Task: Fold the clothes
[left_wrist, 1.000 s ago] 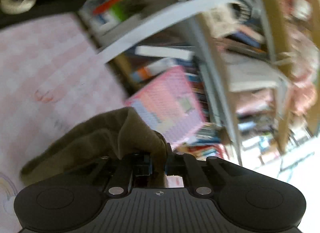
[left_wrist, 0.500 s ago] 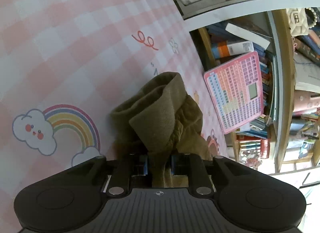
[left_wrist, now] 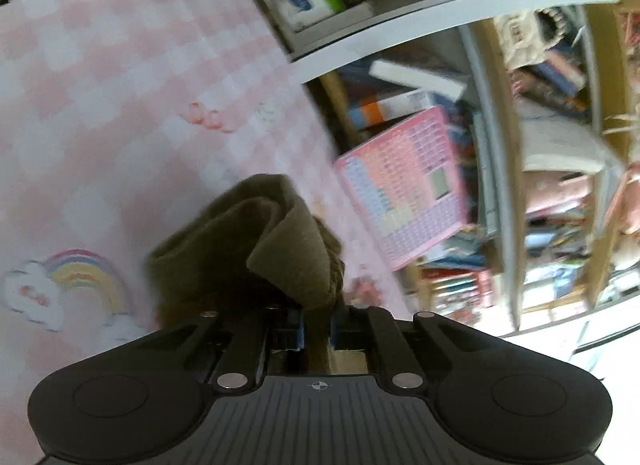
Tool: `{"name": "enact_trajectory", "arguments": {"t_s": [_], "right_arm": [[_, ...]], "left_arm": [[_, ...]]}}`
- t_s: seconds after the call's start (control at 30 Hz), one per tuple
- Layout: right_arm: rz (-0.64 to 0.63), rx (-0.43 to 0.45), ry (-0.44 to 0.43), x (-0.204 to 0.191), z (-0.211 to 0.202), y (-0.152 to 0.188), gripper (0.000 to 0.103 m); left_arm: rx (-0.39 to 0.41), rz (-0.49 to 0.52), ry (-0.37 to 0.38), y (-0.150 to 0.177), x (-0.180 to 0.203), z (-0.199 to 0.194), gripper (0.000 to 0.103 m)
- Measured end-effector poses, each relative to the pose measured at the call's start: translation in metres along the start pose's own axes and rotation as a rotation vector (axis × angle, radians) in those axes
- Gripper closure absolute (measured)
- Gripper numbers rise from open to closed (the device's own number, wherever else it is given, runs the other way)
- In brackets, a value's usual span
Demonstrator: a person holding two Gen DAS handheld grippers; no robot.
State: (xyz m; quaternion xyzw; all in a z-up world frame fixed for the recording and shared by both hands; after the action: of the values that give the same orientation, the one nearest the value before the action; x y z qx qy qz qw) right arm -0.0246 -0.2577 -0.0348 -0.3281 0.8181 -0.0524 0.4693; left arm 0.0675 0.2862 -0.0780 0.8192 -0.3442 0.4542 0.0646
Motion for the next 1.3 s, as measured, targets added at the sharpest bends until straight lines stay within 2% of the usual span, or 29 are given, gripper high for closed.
{"name": "enact_trajectory", "arguments": {"t_s": [0.07,0.13,0.3,0.37,0.43,0.57,0.67,0.73,0.87,0.93,1.0,1.17,1.2,1.3], "right_arm": [[0.022,-0.068,0.076,0.025,0.013,0.013,0.095],[0.027,-0.122,0.136,0.044,0.024,0.025,0.095],[-0.066,-0.087,0.185,0.037,0.023,0.031,0.086],[-0.093,-0.069,0.221,0.037,0.018,0.029,0.077],[-0.107,-0.048,0.257,0.039,0.01,0.028,0.073],[-0.119,-0.054,0.283,0.041,0.008,0.033,0.074],[-0.126,-0.077,0.284,0.043,0.015,0.039,0.088],[-0.151,-0.076,0.281,0.039,0.021,0.039,0.092],[-0.199,-0.072,0.28,0.029,0.036,0.034,0.093],[-0.221,-0.071,0.281,0.024,0.046,0.03,0.093],[-0.245,-0.073,0.275,0.018,0.057,0.027,0.093],[-0.317,-0.08,0.266,0.003,0.08,0.021,0.093],[-0.33,-0.083,0.267,0.002,0.082,0.02,0.093],[-0.351,-0.092,0.269,0.001,0.084,0.019,0.092]], "left_arm": [[-0.037,-0.021,-0.06,0.005,-0.017,0.011,0.094],[-0.039,-0.036,-0.069,0.008,-0.023,0.013,0.092],[-0.024,-0.042,-0.07,0.009,-0.027,0.006,0.086],[-0.02,-0.049,-0.068,0.01,-0.028,0.001,0.084],[-0.014,-0.063,-0.064,0.011,-0.03,-0.003,0.08],[-0.01,-0.078,-0.061,0.012,-0.033,0.0,0.08],[-0.002,-0.077,-0.066,0.011,-0.033,0.005,0.089],[0.019,-0.071,-0.08,0.009,-0.031,0.005,0.092],[0.117,0.069,-0.027,0.004,0.002,-0.014,0.092],[0.144,0.122,-0.025,-0.001,0.015,-0.02,0.092],[0.146,0.111,-0.052,-0.007,0.01,-0.019,0.092],[0.084,0.005,-0.135,-0.007,-0.034,-0.002,0.091],[0.084,-0.01,-0.13,-0.006,-0.039,-0.002,0.087],[0.094,-0.017,-0.118,-0.005,-0.042,-0.003,0.087]]}}
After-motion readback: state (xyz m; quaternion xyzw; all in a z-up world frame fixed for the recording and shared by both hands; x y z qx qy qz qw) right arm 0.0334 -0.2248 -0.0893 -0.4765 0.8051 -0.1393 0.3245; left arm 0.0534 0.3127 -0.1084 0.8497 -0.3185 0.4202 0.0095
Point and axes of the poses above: each gripper's, at about its wrist camera, not at the fingertips, and z roughly the way its jaws point, x to its right, y to its underside, the point moved 7 cm from there along z, roughly the way its jaws point, and after that the axes turned 5 degrees about -y, right-handed, at the moved point
